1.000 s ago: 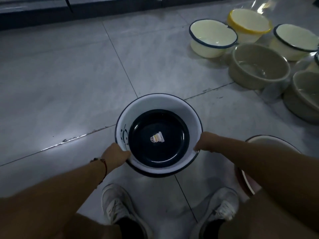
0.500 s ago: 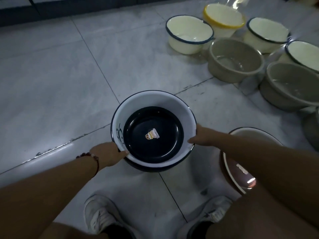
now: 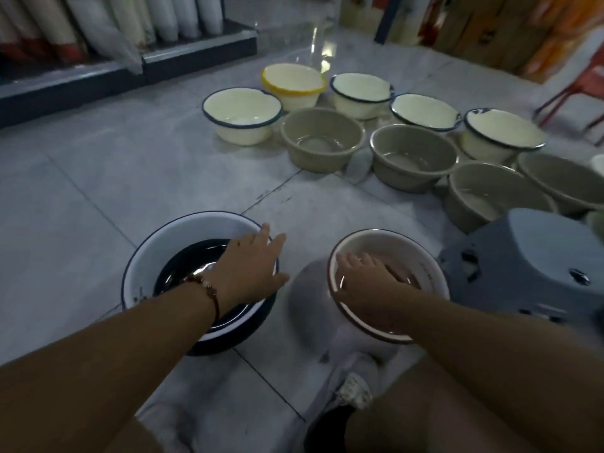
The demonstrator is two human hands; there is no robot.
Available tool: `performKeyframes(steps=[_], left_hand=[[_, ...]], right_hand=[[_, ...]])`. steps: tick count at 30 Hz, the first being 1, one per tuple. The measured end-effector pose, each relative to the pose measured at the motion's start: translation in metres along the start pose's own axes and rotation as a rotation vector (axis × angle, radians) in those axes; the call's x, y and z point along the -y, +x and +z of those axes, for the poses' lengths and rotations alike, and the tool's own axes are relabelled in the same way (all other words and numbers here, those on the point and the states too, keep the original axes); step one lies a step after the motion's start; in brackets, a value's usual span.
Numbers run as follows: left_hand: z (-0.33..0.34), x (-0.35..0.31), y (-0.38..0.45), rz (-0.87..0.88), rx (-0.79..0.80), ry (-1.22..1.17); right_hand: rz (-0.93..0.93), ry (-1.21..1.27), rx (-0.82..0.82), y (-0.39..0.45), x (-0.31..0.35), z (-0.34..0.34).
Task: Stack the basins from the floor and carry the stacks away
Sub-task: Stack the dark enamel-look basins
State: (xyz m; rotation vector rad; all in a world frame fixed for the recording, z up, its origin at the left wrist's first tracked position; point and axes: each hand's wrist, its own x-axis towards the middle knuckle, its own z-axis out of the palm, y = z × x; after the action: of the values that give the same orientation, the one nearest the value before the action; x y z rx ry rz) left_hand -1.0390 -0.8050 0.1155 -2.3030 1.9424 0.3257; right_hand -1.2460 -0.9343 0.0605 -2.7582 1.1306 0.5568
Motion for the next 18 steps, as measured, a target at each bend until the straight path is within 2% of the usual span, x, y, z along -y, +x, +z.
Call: performKeyframes(steps=[4, 7, 12, 16, 18], left_hand=[[-0.006, -0.039, -0.005, 0.09, 0.076, 0.162], [-0.01, -0.045, -0.006, 0.115, 0.084, 0.21], [-0.001, -0.042, 0.009, 0.009, 0.238, 0.031], [0.014, -0.039, 0.02, 0.049, 0.221, 0.087], [0.02, -0.031, 0.02, 0.04, 0.267, 0.085]], right_hand=[[0.155, 0.103, 0.05, -0.035, -0.034, 0.012], [0.199, 0.12, 0.073, -0.043, -0.04, 0.011], [0.171, 0.135, 0.093, -0.029, -0.027, 0.02], [0.253, 0.257, 0.132, -0.012, -0.002, 0.055], [0.289, 0.292, 0.169, -0.003, 0.007, 0.077]])
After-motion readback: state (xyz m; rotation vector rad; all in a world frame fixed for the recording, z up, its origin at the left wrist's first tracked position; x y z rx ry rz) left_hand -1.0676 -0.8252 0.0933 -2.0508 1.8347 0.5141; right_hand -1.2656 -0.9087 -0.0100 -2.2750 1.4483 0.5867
